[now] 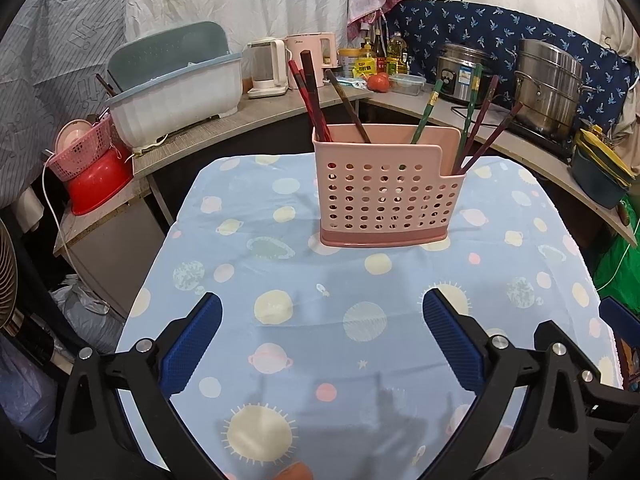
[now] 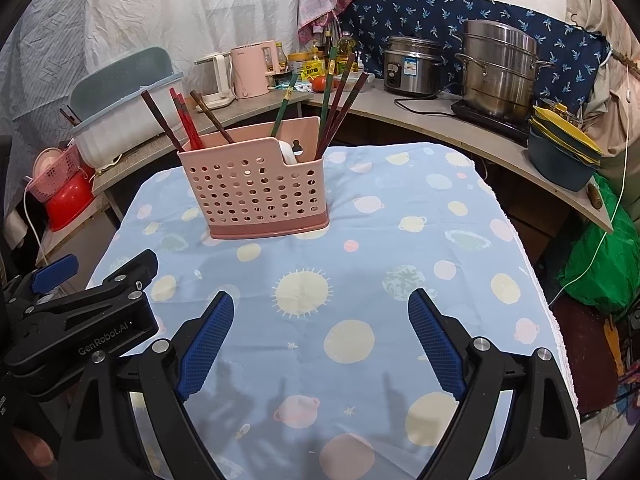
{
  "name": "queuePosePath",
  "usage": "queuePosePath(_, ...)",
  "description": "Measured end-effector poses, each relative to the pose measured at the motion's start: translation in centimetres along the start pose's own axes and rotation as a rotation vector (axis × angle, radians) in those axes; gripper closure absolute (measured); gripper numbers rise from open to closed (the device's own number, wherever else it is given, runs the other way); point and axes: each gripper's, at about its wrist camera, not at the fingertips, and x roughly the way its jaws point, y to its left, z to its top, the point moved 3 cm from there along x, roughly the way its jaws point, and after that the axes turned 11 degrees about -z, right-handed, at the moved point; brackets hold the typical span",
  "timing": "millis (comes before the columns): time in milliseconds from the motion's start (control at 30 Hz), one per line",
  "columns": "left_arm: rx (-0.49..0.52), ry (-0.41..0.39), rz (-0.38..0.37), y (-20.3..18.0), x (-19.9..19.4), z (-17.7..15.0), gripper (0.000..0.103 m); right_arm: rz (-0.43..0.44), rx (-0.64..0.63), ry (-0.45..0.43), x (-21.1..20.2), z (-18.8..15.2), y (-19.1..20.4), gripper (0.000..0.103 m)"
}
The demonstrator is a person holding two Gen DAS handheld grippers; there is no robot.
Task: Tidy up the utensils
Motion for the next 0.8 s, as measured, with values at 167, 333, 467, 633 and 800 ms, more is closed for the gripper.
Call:
queuePosePath(167,0.001,0.001,-0.001,-0.09,0.0,-0.04,0.007,-0.011,-0.006,-0.007,-0.14,0.03,-0.01,0.017)
queuePosePath(333,0.004,0.001,0.004,-0.09,-0.01,-0.09,0.007,-0.009,-0.008,-0.006,-0.15,0.04,-0.02,0.017)
queuePosePath(467,0.002,0.003,0.002,-0.03,-0.02,-0.19,0.007,-0.008,-0.006,-0.006,-0.21,0.01,-0.06,0.017)
queuePosePath(633,0.007,0.003,0.001,0.03,-0.08,-0.28,0.007,-0.01,-0.009,-0.006,-0.19,0.0,-0.03,0.017)
queuePosePath(800,0.01,0.0,0.007,0.05,-0.24,-0.28,0.007,-0.01,-0.007,-0.004,-0.23,-0.08,-0.04,0.017)
